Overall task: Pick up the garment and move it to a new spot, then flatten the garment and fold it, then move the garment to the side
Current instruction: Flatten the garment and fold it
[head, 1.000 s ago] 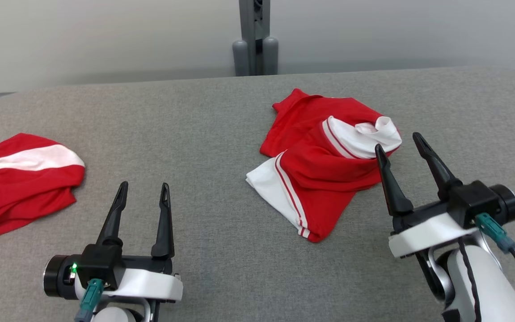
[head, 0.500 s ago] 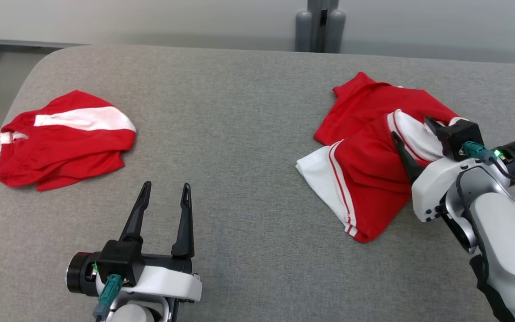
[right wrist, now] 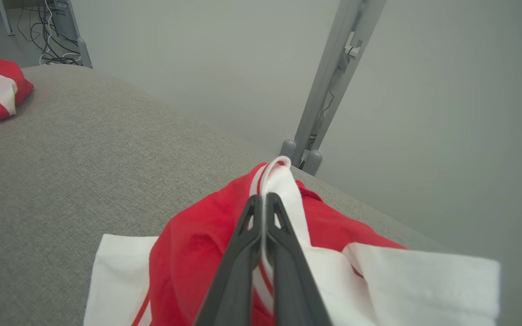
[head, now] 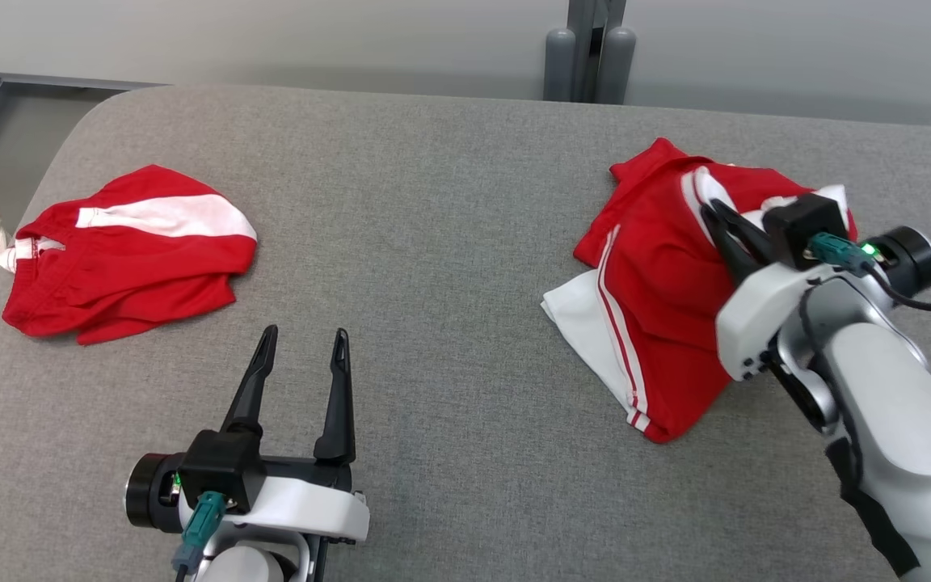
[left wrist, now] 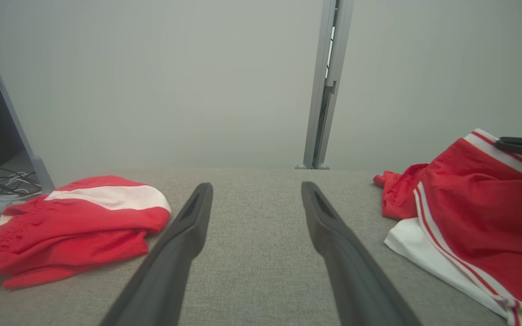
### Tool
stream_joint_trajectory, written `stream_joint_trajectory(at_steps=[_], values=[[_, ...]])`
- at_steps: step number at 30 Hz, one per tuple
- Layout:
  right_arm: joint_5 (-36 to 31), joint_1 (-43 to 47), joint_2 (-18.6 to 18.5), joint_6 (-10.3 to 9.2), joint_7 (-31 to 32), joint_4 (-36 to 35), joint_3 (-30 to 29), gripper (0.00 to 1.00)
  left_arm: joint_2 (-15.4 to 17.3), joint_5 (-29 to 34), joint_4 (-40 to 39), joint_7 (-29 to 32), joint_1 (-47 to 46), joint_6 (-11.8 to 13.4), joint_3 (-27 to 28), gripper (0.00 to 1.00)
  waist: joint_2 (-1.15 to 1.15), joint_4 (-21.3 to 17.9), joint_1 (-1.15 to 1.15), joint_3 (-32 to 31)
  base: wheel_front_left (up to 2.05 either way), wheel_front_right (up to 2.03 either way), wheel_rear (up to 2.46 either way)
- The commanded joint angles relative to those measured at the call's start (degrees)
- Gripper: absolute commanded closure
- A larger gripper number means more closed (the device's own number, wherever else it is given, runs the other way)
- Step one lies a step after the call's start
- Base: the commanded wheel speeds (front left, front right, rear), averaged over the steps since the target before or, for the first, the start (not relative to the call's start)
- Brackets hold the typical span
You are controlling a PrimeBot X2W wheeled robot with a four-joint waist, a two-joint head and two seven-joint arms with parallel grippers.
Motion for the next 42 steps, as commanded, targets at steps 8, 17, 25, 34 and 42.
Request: stream_joint_trajectory(at_steps=[8, 17, 25, 34, 42], values=[[6.8, -8.0, 3.1, 0.01, -3.3, -4.3, 9.1, 1.0, 0.2, -0.2, 0.4, -0.2, 0.1, 0.1, 0.3, 0.0, 0.0, -0.4, 0.0, -1.5, 0.0, 0.0, 0.0], [23.8, -22.6, 7.4, 0.01, -8.7, -9.8, 13.8, 1.0, 0.2, -0.8, 0.5, -0.2, 1.0, 0.4, 0.5, 0.0, 0.0, -0.5, 0.0, -3.1, 0.0, 0.0, 0.0], [31.1, -22.7, 2.5, 0.01, -11.8, -2.4, 10.2, 1.0, 0.2, -0.9, -0.4, -0.2, 1.5, 0.7, 1.1, 0.0, 0.0, -1.3, 0.0, -2.9, 0.0, 0.0, 0.0], [32.5, -11.5, -9.2, 0.02, -14.9, 13.3, 2.4, 1.0, 0.2, 0.2, -0.3, -0.2, 0.2, 0.1, 1.5, 0.0, 0.0, -3.4, 0.0, -0.2, 0.0, 0.0, 0.0], [32.1, -6.4, -11.5, 0.02, -16.2, 23.7, -6.8, 1.0, 0.2, 1.5, 0.3, -0.2, -1.4, -0.7, 1.8, 0.0, 0.0, -6.9, 0.0, 1.5, 0.0, 0.0, 0.0]])
